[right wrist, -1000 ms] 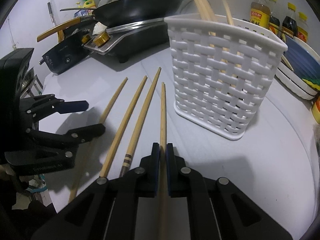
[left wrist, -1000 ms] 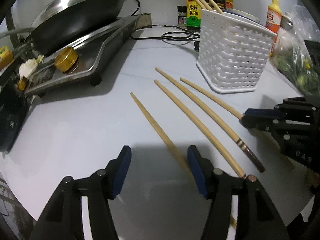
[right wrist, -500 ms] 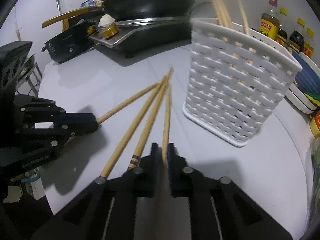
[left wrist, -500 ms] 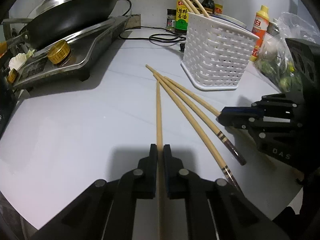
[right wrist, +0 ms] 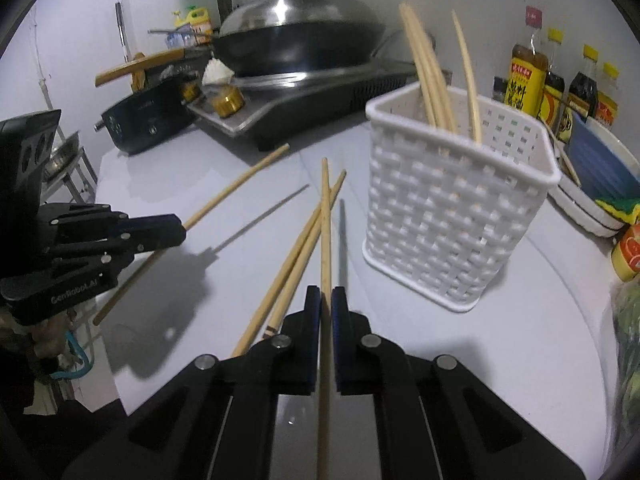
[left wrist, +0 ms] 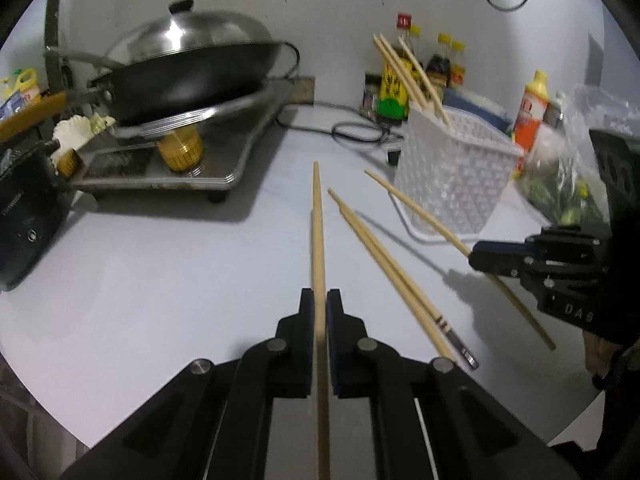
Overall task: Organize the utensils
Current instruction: 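Carry both held chopsticks up over the white holder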
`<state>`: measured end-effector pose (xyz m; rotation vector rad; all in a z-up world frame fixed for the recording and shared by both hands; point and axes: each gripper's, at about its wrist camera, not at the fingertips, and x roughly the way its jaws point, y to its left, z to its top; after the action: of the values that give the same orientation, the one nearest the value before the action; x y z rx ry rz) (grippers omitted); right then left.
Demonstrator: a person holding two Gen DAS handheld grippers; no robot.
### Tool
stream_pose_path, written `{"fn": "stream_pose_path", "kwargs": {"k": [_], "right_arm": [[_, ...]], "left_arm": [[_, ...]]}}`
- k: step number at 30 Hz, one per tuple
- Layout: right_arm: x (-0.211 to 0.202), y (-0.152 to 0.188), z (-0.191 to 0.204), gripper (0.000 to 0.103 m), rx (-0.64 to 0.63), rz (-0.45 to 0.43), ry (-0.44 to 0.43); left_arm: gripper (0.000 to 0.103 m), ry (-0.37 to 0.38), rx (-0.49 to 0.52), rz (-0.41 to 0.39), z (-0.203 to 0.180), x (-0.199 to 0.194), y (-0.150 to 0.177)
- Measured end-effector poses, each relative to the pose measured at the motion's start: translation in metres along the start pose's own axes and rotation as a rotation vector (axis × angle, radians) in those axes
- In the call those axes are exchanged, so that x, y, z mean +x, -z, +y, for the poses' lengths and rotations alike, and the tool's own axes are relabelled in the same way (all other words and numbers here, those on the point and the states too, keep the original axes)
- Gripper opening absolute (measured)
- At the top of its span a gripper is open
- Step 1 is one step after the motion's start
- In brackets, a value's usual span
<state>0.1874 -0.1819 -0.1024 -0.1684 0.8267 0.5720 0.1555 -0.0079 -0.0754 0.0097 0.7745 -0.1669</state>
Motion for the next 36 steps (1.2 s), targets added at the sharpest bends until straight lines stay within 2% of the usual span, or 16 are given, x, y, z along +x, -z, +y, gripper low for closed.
{"fn": "stream_pose_path", "kwargs": {"k": [16, 24, 30, 36], "right_arm": [[-0.058, -0.044, -0.011, 0.005, 0.013, -0.120, -0.038], [-0.085, -0.074, -0.040, 0.005, 0.024, -0.199, -0.015], [-0.092, -0.095, -0.064, 0.005, 0.047, -0.239, -0.018], [-0.090, -0.120, -0.083, 0.005, 0.069, -0.265, -0.034]], "left_arm": [[0.005, 0.041, 0.012, -0.151, -0.007, -0.038, -0.047], [0.005, 0.045, 0.022, -0.195, -0.014, -0.041, -0.069], [0.005, 0.030, 0.037, -0.250, -0.015, -0.049, -0.080], [0.005, 0.033, 0.024, -0.273, -0.007, -0.049, -0.085]]}}
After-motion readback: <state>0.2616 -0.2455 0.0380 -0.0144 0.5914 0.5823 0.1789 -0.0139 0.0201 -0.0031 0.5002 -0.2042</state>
